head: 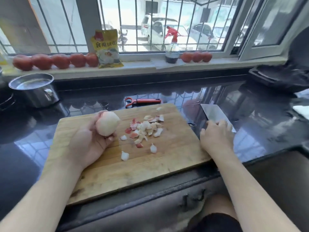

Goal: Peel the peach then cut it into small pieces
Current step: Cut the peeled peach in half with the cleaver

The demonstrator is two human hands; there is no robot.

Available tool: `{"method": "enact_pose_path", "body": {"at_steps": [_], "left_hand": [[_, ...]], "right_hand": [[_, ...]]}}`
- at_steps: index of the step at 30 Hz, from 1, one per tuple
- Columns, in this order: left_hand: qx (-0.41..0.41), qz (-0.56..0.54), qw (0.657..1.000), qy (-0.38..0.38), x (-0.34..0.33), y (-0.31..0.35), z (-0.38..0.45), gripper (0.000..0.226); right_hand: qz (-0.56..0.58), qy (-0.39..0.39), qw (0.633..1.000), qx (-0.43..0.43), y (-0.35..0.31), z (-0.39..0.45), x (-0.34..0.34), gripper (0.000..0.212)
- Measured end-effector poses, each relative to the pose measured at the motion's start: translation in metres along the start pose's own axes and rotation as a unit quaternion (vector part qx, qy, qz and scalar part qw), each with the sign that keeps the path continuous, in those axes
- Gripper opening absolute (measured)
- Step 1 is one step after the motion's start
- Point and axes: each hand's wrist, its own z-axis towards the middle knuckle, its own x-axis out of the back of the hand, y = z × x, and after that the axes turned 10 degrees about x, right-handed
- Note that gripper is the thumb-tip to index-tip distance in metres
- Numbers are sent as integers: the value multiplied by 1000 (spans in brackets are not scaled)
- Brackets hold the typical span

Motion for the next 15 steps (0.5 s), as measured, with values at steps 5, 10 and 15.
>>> {"method": "enact_pose_path", "body": {"at_steps": [5, 10, 15], "left_hand": [[4, -10, 999, 32, -8, 0, -14, 45], [73, -2, 997, 14, -20, -1, -39, 28], [137, 134, 975, 107, -22, 7, -49, 38]], "right_hand": [[-4, -26, 999, -38, 16, 10, -2, 31], [68, -71, 994, -54, 26, 21, 1, 30], [111, -26, 993, -26, 10, 13, 21, 21]]}}
